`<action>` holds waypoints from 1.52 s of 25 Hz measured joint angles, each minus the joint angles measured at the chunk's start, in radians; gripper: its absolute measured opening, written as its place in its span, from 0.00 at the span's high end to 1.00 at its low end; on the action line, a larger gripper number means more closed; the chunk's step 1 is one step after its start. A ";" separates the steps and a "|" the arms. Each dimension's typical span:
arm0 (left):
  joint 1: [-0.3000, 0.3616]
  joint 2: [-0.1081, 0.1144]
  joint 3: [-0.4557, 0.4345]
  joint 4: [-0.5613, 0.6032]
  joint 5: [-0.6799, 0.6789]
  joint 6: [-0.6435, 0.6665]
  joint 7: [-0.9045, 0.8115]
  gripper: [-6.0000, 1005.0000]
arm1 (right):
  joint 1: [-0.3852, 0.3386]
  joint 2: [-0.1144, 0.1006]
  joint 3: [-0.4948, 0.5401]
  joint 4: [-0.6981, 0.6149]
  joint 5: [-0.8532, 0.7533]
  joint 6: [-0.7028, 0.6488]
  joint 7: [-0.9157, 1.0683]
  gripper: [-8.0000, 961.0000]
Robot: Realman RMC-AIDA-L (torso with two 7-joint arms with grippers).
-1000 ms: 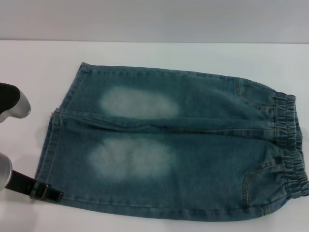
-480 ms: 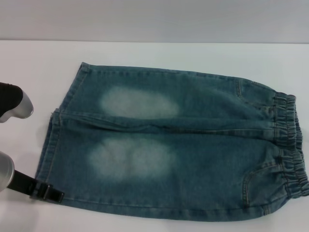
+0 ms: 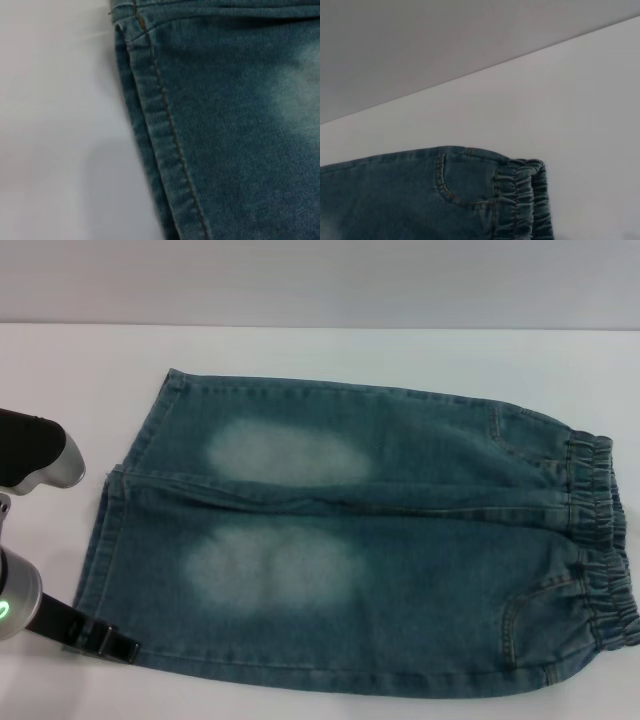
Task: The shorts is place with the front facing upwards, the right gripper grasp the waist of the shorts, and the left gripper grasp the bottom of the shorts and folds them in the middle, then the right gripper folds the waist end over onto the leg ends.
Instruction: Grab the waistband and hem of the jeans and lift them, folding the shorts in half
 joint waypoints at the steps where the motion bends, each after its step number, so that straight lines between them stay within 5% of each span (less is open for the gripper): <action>1: -0.001 0.000 0.000 0.001 0.002 0.000 -0.001 0.21 | 0.000 0.000 0.000 0.000 0.000 0.000 0.000 0.16; 12: -0.021 0.001 -0.022 0.026 0.009 0.001 -0.004 0.25 | 0.004 -0.001 0.001 -0.004 0.001 0.001 0.000 0.16; 14: -0.023 0.001 -0.022 0.027 0.009 -0.001 -0.003 0.48 | 0.005 -0.001 0.002 -0.004 0.001 0.002 0.000 0.16; 20: -0.028 0.001 -0.023 0.019 0.007 -0.006 -0.001 0.68 | 0.007 -0.002 0.003 -0.007 0.001 0.003 0.000 0.16; 31: -0.034 0.001 -0.023 0.016 0.005 -0.009 0.000 0.92 | 0.005 -0.002 0.005 -0.007 0.001 0.010 0.000 0.16; 38: -0.030 0.001 -0.024 -0.020 0.005 -0.011 0.001 0.96 | 0.011 -0.002 0.012 -0.005 0.001 0.054 0.007 0.16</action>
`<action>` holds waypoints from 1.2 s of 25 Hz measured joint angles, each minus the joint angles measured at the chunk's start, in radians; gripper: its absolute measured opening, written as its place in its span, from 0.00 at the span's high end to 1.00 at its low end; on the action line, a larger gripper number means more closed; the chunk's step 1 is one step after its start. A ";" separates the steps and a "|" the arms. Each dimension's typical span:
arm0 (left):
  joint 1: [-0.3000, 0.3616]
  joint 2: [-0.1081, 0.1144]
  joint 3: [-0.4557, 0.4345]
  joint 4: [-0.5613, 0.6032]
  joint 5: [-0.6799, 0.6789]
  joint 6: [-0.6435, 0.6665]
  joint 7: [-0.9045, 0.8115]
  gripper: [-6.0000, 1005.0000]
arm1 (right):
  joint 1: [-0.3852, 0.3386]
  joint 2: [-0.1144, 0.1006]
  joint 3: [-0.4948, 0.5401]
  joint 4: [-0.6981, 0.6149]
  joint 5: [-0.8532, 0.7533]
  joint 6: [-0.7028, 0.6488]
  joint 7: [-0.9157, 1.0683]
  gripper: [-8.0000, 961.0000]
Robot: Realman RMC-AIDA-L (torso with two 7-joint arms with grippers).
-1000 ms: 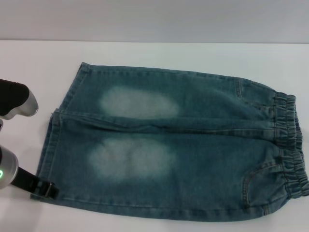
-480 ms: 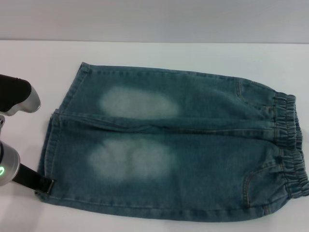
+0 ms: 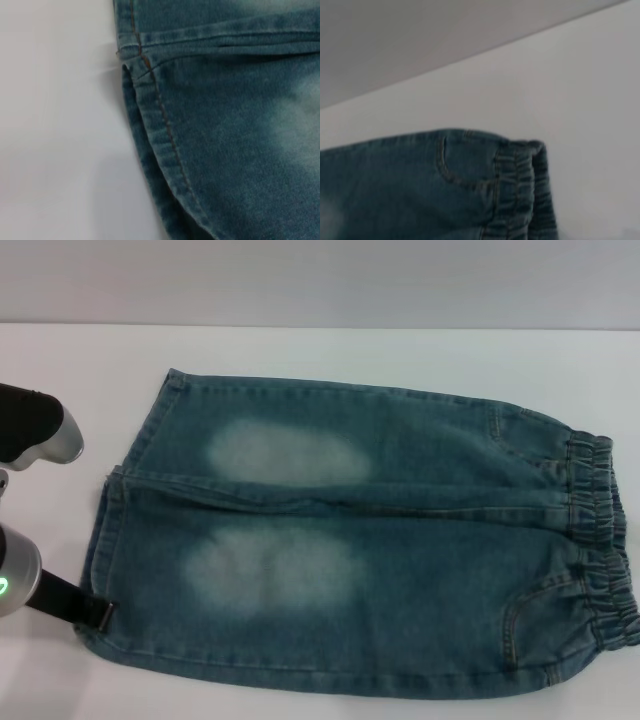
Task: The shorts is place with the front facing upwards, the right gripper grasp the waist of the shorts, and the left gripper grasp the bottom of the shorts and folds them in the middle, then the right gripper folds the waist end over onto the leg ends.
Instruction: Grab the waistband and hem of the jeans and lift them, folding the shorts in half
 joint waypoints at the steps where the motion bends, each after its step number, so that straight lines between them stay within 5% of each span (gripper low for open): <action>1: 0.001 0.000 0.000 -0.003 0.000 0.000 0.000 0.96 | 0.002 0.000 0.000 -0.001 0.000 0.016 0.000 0.16; 30: -0.031 0.002 -0.002 0.032 0.005 -0.003 0.014 0.94 | 0.003 0.005 -0.073 -0.134 0.026 0.089 0.013 0.16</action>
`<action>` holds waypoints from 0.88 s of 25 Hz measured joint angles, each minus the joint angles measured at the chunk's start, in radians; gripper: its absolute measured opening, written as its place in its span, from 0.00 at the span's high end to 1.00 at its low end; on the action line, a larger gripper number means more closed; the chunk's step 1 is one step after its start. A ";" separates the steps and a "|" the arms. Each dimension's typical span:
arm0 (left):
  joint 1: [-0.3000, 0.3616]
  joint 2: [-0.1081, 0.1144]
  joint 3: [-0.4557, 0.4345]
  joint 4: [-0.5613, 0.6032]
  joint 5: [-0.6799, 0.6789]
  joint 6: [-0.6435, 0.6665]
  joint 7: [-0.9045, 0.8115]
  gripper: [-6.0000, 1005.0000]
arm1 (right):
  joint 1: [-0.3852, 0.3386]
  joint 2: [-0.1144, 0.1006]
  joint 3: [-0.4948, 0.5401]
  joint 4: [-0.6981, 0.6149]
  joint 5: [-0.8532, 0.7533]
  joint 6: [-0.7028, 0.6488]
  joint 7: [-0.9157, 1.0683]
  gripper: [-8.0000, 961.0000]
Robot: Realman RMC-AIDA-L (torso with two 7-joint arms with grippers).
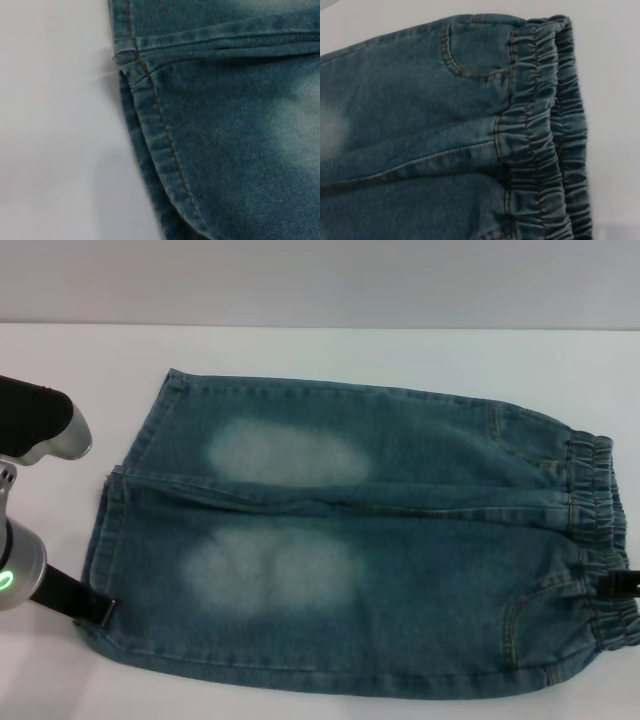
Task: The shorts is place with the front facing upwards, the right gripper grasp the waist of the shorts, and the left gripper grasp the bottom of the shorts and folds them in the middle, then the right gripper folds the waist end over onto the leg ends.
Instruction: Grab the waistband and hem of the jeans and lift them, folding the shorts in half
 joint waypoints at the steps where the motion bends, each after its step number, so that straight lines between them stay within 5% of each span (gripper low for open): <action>1: -0.001 0.000 0.000 0.000 0.000 0.000 0.000 0.94 | 0.000 0.000 -0.001 -0.004 0.000 -0.001 -0.001 0.16; 22: -0.026 0.000 0.000 0.011 0.000 0.000 0.000 0.93 | 0.022 -0.002 -0.015 -0.062 0.028 -0.027 -0.007 0.16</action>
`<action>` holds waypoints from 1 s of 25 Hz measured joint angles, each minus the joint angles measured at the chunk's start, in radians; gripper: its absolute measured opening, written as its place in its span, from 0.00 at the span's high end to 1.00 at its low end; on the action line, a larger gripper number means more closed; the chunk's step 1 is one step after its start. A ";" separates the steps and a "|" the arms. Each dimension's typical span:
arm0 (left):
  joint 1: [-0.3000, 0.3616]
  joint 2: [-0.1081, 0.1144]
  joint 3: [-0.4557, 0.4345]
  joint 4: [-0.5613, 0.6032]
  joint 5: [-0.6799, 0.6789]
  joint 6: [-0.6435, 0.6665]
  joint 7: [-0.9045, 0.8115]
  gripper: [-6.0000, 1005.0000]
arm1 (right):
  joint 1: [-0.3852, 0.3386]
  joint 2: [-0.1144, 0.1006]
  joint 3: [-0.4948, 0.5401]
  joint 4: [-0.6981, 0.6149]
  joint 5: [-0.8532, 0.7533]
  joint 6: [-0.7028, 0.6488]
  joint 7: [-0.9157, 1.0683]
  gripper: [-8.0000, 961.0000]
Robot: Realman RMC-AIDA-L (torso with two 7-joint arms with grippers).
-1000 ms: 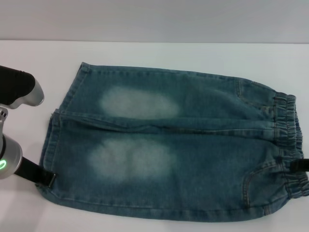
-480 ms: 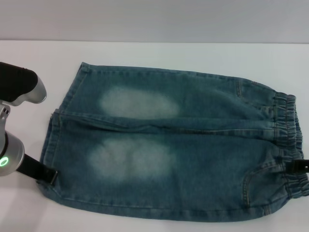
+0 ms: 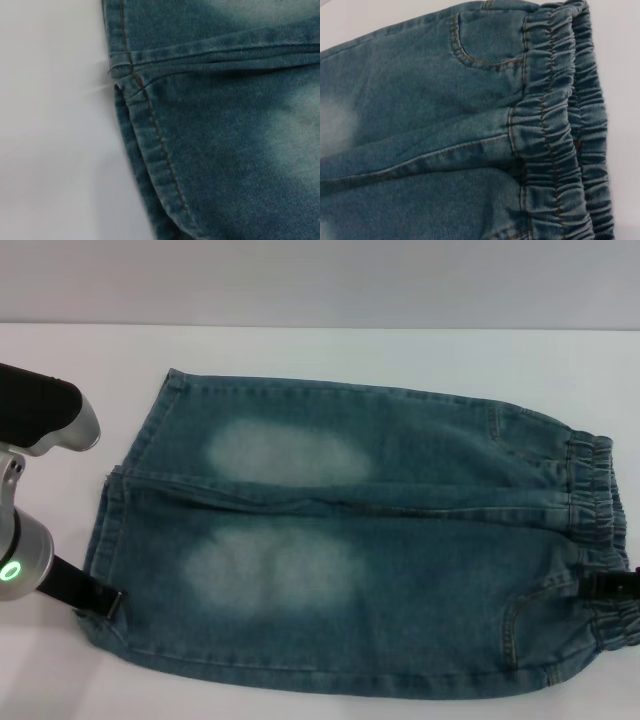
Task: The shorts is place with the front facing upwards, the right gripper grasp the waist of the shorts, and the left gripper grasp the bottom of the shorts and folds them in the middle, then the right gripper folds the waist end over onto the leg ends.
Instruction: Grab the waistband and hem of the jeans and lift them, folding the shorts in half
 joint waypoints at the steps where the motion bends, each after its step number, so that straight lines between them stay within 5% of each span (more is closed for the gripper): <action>1: -0.001 0.000 0.000 0.001 0.000 0.000 0.000 0.93 | 0.002 0.000 0.000 -0.002 0.000 0.000 0.000 0.16; 25: -0.030 0.000 -0.027 0.032 -0.002 0.000 0.009 0.91 | 0.034 -0.003 0.006 -0.025 0.001 0.003 -0.040 0.32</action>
